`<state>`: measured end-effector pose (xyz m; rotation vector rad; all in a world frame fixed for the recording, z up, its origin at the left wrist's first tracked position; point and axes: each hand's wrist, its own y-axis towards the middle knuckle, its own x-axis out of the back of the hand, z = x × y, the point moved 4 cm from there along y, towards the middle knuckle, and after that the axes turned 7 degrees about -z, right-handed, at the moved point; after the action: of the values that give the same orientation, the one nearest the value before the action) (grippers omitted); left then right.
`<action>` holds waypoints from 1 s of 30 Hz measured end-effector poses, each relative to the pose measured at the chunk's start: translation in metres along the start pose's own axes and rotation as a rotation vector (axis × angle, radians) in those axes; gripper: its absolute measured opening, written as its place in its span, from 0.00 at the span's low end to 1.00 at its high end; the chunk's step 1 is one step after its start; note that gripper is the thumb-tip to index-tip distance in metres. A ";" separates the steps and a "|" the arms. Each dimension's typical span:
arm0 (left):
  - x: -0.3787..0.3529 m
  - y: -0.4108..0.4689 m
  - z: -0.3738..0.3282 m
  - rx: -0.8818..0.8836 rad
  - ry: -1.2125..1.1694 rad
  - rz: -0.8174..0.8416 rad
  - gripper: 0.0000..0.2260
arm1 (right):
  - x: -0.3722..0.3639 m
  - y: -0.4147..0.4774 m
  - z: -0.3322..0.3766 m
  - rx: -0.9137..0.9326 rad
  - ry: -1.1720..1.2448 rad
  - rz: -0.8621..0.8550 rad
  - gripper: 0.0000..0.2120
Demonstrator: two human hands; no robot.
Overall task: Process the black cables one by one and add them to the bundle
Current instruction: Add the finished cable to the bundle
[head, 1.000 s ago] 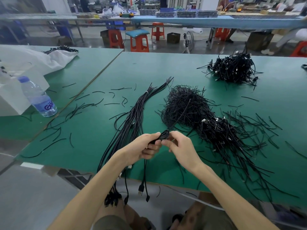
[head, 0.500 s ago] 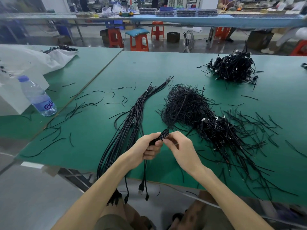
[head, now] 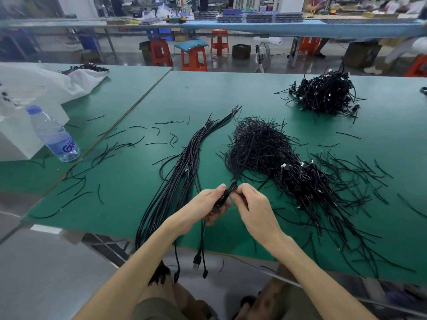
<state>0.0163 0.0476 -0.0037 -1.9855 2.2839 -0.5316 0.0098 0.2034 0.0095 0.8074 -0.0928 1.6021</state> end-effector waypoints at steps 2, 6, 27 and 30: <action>0.003 0.003 -0.008 -0.126 0.104 -0.095 0.17 | 0.001 0.001 0.000 0.021 -0.023 -0.005 0.09; 0.009 -0.001 -0.021 -0.277 0.191 -0.141 0.13 | 0.002 0.003 0.003 0.062 -0.034 -0.006 0.08; 0.012 -0.021 -0.034 -0.527 0.442 -0.162 0.24 | 0.011 0.004 0.004 0.087 0.056 -0.101 0.11; 0.013 -0.021 -0.040 -0.540 0.562 -0.239 0.17 | 0.011 0.004 0.007 0.090 0.032 -0.091 0.17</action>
<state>0.0231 0.0408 0.0429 -2.6677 2.7531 -0.5997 0.0098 0.2083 0.0223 0.8431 0.0389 1.5410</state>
